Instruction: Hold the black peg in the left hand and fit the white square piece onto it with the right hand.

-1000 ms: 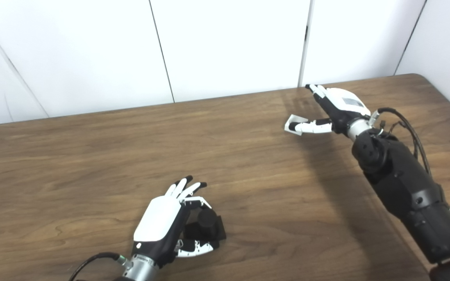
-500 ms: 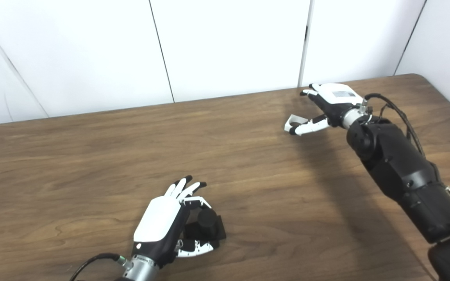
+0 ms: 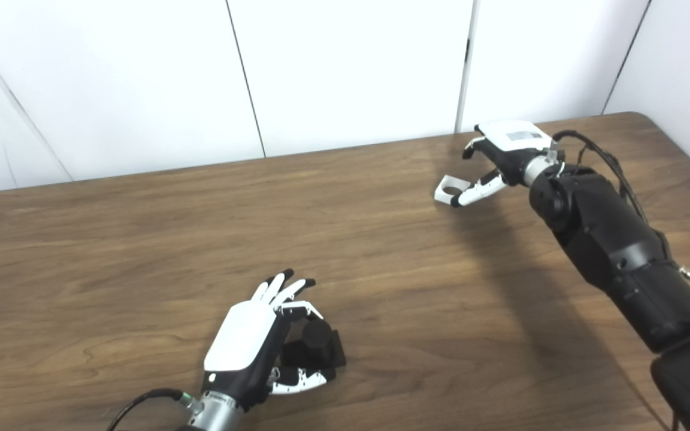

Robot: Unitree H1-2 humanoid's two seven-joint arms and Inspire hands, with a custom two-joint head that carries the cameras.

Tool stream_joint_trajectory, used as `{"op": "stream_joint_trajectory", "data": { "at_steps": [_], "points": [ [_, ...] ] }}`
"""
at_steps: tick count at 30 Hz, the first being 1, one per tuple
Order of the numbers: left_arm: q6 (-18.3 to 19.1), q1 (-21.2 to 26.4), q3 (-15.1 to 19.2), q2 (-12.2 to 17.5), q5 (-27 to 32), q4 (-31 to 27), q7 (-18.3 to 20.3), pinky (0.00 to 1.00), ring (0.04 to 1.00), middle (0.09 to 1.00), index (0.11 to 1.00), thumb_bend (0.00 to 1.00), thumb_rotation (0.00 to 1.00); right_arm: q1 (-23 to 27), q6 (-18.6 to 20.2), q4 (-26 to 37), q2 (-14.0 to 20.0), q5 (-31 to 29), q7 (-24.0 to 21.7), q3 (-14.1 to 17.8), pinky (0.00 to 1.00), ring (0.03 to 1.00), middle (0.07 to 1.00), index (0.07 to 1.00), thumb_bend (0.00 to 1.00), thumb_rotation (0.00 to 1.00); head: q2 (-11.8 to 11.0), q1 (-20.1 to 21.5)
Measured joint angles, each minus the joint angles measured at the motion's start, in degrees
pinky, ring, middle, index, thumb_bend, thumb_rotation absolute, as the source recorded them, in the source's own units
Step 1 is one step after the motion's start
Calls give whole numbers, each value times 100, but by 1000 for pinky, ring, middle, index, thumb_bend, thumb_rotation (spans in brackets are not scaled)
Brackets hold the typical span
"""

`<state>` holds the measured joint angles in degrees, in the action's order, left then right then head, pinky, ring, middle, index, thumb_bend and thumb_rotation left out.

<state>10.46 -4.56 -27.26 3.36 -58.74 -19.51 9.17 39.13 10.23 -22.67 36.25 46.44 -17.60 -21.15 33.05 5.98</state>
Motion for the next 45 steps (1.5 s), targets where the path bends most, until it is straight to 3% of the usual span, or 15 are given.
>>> {"op": "stream_joint_trajectory", "data": {
  "at_steps": [24,45],
  "points": [
    [19,5,9,-52,-1,28,-10,1000,1000,920,489,523,70,217,-6,-238,-343,63,-23,-261,1000,1000,1000,792,857,567,53,-9],
    [77,8,23,-70,0,15,21,1000,1000,920,488,523,69,327,0,-519,-349,175,-53,-375,1000,1000,1000,788,851,549,220,132]
  ]
}}
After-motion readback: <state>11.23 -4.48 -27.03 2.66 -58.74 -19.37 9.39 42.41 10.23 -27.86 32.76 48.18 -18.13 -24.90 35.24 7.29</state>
